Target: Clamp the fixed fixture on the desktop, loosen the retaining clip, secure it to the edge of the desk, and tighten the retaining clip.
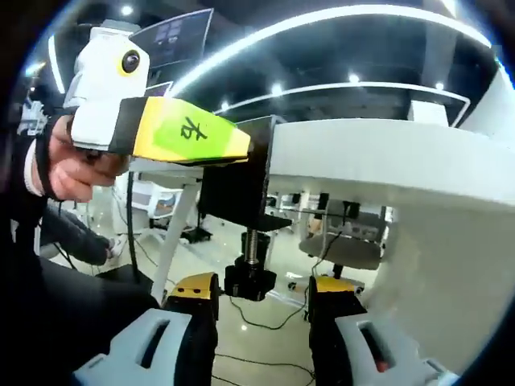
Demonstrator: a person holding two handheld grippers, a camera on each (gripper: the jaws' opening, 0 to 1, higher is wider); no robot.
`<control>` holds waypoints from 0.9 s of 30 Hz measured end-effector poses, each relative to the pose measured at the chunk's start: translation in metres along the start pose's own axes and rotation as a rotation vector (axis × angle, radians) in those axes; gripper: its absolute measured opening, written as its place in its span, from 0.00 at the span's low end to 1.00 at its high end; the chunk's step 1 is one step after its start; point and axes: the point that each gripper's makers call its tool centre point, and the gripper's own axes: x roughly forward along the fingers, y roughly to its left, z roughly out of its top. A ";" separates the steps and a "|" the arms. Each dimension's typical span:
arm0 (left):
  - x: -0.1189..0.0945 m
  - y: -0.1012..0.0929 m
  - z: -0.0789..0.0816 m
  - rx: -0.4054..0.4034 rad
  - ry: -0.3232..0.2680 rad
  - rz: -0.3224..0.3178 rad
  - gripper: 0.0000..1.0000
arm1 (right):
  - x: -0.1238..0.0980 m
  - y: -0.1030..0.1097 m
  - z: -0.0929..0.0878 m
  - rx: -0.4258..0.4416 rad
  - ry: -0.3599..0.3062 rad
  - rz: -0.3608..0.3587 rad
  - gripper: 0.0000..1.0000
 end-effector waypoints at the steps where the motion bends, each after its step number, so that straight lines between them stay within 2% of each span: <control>1: -0.001 0.001 -0.001 0.001 0.001 0.002 0.01 | 0.001 0.003 0.001 0.009 -0.002 -0.009 0.47; 4: -0.005 0.003 -0.002 -0.004 0.000 0.000 0.01 | 0.001 0.011 0.006 0.095 -0.028 -0.078 0.48; 7: -0.007 0.005 -0.002 -0.006 -0.001 -0.004 0.01 | 0.005 0.012 0.010 0.048 -0.031 -0.156 0.50; 12: -0.007 0.004 -0.002 -0.010 -0.006 -0.009 0.01 | 0.009 0.009 0.007 0.084 0.003 -0.219 0.50; 14: -0.008 0.003 -0.002 -0.008 -0.007 -0.008 0.01 | 0.010 0.009 0.007 0.094 0.007 -0.231 0.48; 18: -0.008 0.003 -0.002 -0.006 -0.007 -0.003 0.01 | 0.012 0.006 0.005 0.055 0.027 -0.242 0.38; 20: -0.008 0.004 -0.002 -0.008 -0.007 -0.002 0.01 | 0.012 0.007 0.006 0.076 0.020 -0.241 0.37; 24: -0.008 0.004 -0.002 -0.010 -0.008 0.001 0.01 | 0.015 0.006 0.004 0.046 0.031 -0.237 0.36; 26: -0.008 0.004 -0.002 -0.008 -0.006 0.003 0.01 | 0.015 0.005 0.003 0.047 0.035 -0.240 0.30; 27: -0.008 0.004 -0.002 -0.008 -0.005 0.003 0.01 | 0.013 -0.001 0.003 0.026 0.041 -0.265 0.24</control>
